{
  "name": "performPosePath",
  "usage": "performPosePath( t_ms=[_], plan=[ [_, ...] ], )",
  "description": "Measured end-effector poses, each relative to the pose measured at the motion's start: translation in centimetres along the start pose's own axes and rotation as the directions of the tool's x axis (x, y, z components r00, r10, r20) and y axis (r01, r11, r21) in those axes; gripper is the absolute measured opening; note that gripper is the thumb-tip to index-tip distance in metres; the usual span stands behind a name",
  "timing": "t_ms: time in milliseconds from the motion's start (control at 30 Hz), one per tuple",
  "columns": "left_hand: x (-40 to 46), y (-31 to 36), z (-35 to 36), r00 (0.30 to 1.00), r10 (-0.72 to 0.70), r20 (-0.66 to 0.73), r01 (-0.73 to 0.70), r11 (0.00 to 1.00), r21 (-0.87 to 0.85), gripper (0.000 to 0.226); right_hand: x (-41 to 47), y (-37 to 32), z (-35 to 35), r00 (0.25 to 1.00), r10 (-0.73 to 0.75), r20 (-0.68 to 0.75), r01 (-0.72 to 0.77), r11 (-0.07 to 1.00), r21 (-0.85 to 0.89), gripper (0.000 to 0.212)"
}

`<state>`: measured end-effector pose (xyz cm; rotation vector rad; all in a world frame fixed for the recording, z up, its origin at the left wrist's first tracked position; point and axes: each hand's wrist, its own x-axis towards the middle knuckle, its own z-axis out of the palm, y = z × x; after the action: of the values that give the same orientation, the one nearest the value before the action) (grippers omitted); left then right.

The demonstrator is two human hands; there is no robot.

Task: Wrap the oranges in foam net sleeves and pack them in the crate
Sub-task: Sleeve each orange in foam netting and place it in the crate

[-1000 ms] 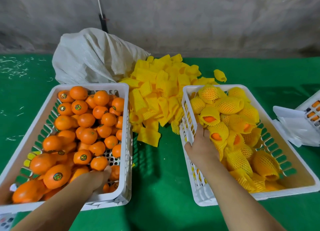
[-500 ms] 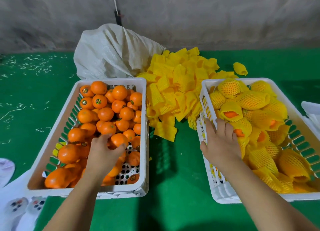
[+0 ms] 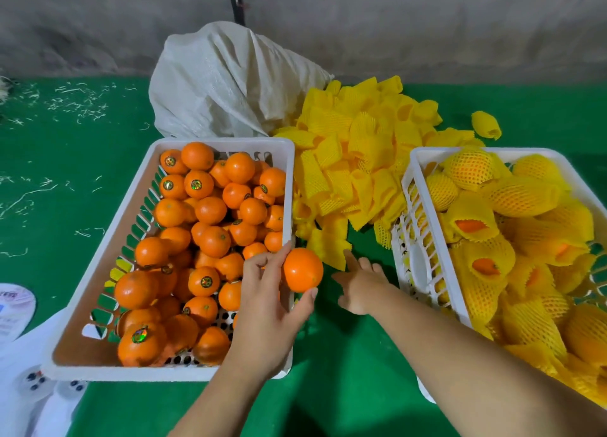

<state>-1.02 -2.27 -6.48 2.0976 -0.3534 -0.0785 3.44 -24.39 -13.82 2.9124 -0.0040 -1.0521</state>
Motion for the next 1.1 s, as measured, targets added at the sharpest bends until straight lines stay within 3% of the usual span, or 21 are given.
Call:
performPosePath(
  t_ms=[133,233,300,367,433,533,633,700,800,933,1100],
  plan=[
    [0.1,0.4,0.1,0.998,0.054,0.011,-0.055,0.992,0.114,0.07,2.4,0.8,0.5,0.996,-0.012,0.084,0.004,0.996,0.091,0.065],
    [-0.1,0.4,0.1,0.999,0.019,0.033,-0.021,0.997,0.071,0.068,3.4,0.8,1.3,0.997,-0.005,0.072,-0.003,0.994,0.112,0.07],
    [-0.1,0.3,0.1,0.999,0.017,0.032,-0.019,0.998,0.056,0.068,3.8,0.9,1.8,0.999,0.023,-0.043,-0.016,0.99,0.138,0.062],
    [-0.1,0.4,0.1,0.999,0.006,0.035,-0.007,0.999,0.046,0.067,3.8,0.7,2.0,0.967,0.054,-0.248,0.032,0.943,0.33,0.043],
    [0.1,0.4,0.0,0.999,-0.022,0.041,0.021,0.999,0.033,0.07,3.0,0.0,1.9,0.899,0.161,-0.407,0.157,0.75,0.643,0.024],
    [0.5,0.6,0.1,0.997,-0.069,0.047,0.067,0.997,0.042,0.082,-0.3,-2.0,0.5,0.858,0.344,-0.382,0.299,0.272,0.915,0.01],
    [0.6,1.3,-0.2,0.993,-0.07,0.096,0.061,0.994,0.091,0.075,-4.8,-3.5,-1.0,0.861,0.372,-0.347,0.39,-0.045,0.92,0.01],
    [0.1,1.4,-0.2,0.982,-0.099,0.163,0.1,0.995,-0.003,0.06,-7.5,-3.9,-1.6,0.894,0.282,-0.348,0.422,-0.27,0.865,0.014],
    [-0.5,1.6,-0.3,0.961,-0.114,0.25,0.15,0.98,-0.131,0.058,-9.8,-4.0,-2.4,0.955,0.104,-0.278,0.286,-0.572,0.768,0.021],
    [-0.8,2.3,-0.2,0.951,-0.095,0.293,0.165,0.961,-0.223,0.055,-11.0,-4.6,-2.9,0.979,0.052,-0.196,0.175,-0.704,0.688,0.043],
    [-2.0,2.0,-0.7,0.968,-0.095,0.231,0.187,0.889,-0.419,0.057,-11.4,-6.8,-3.2,0.977,0.101,-0.186,0.208,-0.613,0.762,0.034]
  ],
)
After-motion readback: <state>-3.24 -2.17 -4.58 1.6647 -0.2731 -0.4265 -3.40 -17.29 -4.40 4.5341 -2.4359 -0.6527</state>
